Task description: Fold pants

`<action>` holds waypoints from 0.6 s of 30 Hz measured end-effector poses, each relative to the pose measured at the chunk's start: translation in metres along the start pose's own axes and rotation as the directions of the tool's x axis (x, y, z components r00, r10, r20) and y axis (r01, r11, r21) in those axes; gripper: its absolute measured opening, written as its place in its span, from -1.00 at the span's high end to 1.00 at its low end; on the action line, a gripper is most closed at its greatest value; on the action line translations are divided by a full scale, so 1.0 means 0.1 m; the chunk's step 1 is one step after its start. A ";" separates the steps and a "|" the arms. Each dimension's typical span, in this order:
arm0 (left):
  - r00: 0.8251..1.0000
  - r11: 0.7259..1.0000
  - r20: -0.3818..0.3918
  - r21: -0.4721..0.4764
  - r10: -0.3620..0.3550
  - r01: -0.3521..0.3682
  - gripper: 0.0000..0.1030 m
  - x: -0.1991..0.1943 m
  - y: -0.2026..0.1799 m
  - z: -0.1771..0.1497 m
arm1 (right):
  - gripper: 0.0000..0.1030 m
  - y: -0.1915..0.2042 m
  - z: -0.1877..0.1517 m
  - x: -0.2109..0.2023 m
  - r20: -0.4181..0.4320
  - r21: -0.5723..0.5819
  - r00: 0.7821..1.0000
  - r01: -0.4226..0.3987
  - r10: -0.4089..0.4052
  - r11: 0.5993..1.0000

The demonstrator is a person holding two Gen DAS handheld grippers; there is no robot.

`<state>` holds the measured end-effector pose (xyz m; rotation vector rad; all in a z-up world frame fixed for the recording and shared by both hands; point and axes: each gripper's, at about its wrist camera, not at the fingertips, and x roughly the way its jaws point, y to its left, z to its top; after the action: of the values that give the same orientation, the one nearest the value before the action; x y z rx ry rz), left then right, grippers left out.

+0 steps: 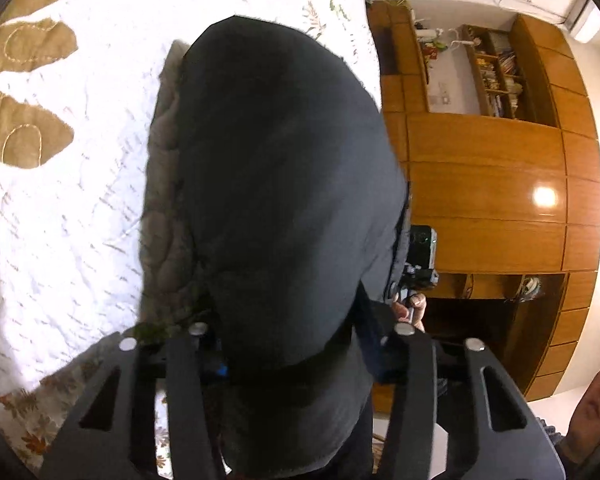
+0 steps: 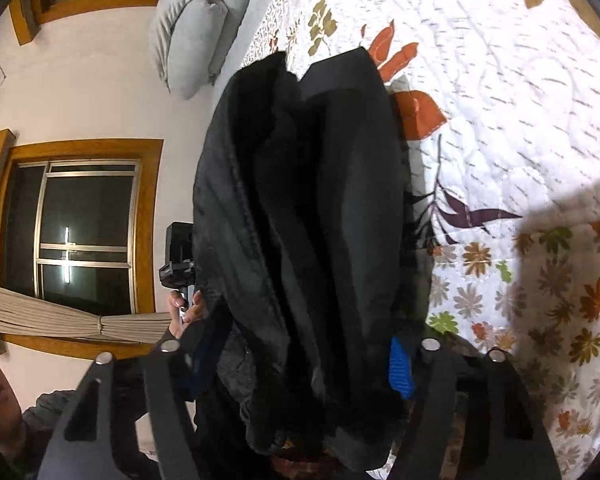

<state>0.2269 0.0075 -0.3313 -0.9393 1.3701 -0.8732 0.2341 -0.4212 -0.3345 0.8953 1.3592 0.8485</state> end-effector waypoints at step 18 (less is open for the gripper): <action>1.000 1.000 0.013 0.024 -0.005 0.005 0.40 -0.11 -0.03 0.17 | 0.03 0.22 0.18 0.08 -0.036 -0.054 0.999 0.027 -0.029 0.998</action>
<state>0.2435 0.0175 -0.3246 -0.9290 1.3443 -0.8836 0.2523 -0.4058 -0.3181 0.8205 1.3721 0.8795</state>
